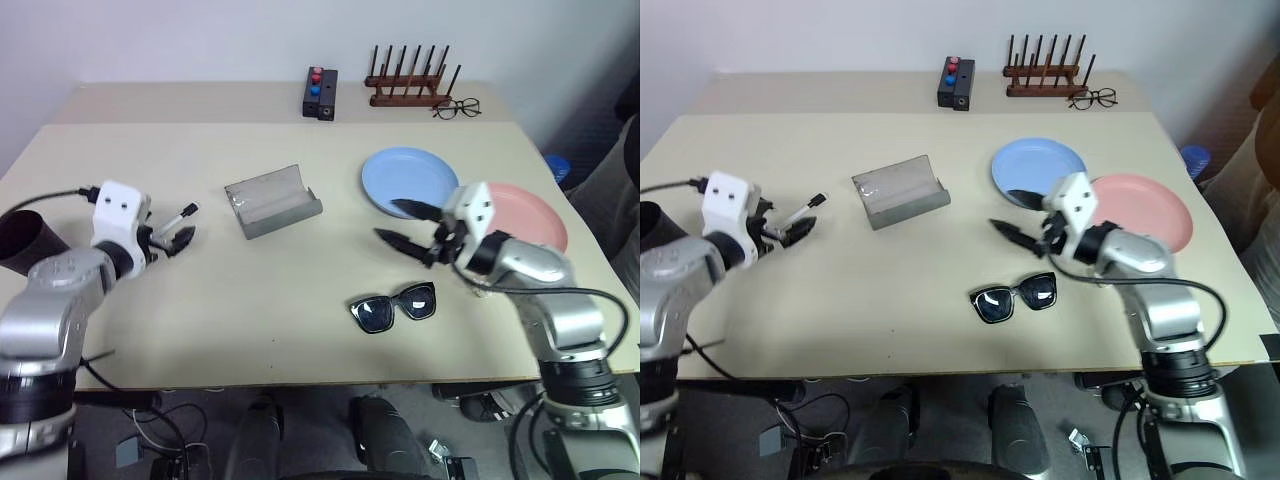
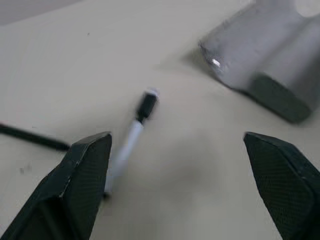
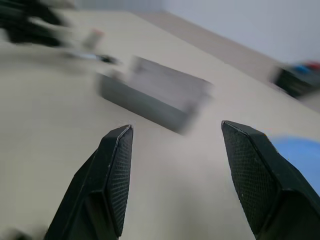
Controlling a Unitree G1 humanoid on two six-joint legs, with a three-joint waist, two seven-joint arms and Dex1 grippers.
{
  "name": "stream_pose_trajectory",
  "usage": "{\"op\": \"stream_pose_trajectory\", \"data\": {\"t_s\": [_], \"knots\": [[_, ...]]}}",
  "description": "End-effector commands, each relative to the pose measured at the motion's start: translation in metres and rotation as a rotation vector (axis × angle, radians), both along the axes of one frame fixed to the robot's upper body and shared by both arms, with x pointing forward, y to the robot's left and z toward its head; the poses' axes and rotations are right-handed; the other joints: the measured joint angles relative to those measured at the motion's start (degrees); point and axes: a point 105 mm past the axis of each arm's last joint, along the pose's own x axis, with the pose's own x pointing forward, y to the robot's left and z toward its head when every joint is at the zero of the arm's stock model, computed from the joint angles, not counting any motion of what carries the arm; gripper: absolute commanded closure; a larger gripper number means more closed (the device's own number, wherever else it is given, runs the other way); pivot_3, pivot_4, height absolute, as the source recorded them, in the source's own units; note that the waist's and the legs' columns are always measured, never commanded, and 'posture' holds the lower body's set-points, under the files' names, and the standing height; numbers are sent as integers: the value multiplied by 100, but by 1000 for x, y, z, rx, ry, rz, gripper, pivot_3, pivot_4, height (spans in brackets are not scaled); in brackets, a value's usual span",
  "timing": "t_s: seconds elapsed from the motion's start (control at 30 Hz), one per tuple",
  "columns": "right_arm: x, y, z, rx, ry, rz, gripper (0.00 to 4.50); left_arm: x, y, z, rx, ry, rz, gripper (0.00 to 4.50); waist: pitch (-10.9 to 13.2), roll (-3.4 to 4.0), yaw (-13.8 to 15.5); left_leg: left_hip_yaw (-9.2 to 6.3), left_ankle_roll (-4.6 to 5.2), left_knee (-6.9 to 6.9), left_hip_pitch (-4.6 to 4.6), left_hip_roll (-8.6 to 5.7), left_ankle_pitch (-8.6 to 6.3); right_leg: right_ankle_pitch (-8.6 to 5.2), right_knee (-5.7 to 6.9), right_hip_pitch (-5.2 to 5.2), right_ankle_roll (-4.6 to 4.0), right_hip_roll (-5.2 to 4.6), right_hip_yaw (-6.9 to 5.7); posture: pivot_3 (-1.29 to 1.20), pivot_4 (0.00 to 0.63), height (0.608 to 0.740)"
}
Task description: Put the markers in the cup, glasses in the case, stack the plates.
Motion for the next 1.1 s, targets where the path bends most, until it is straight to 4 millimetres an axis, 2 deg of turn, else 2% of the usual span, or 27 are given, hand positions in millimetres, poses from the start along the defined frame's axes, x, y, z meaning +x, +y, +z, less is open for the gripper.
{"op": "stream_pose_trajectory", "data": {"t_s": [0.03,0.17,0.33,0.87,0.9,0.93,1.1], "knots": [[-14,26,9,58,-21,58,1645,16,8,2,5,48,38,65,0,-1,-13,-1,0,-1,-2,0,0,1,0,-2,2,1,-1,0,150,738],[-24,51,4,108,2,108,1645,40,11,-6,13,162,60,65,0,-2,1,-5,0,-4,-1,1,0,7,5,-4,18,3,-6,0,150,738],[-29,63,4,128,7,128,1645,46,19,-15,11,291,59,65,0,-2,0,-5,0,-2,-4,0,0,7,7,-6,20,2,-6,0,150,738],[-31,63,-2,139,12,123,1645,35,26,-39,44,521,27,65,0,-3,0,-5,0,-3,-3,1,0,6,13,-7,23,2,-6,0,150,738],[-31,63,-2,139,11,123,1645,35,27,-39,44,522,26,595,-1,-2,-2,-5,0,-3,-3,1,0,5,13,-7,23,2,-6,0,150,738],[-30,63,-3,139,11,124,1645,34,27,-39,42,519,24,857,-1,-2,-7,-5,0,-3,-2,1,0,5,13,-6,24,1,-6,0,150,738],[-31,65,-2,133,13,151,1645,34,28,-37,31,510,21,3330,-1,-2,-7,-5,0,-3,2,1,0,0,34,-10,31,2,-6,0,150,738]]}}
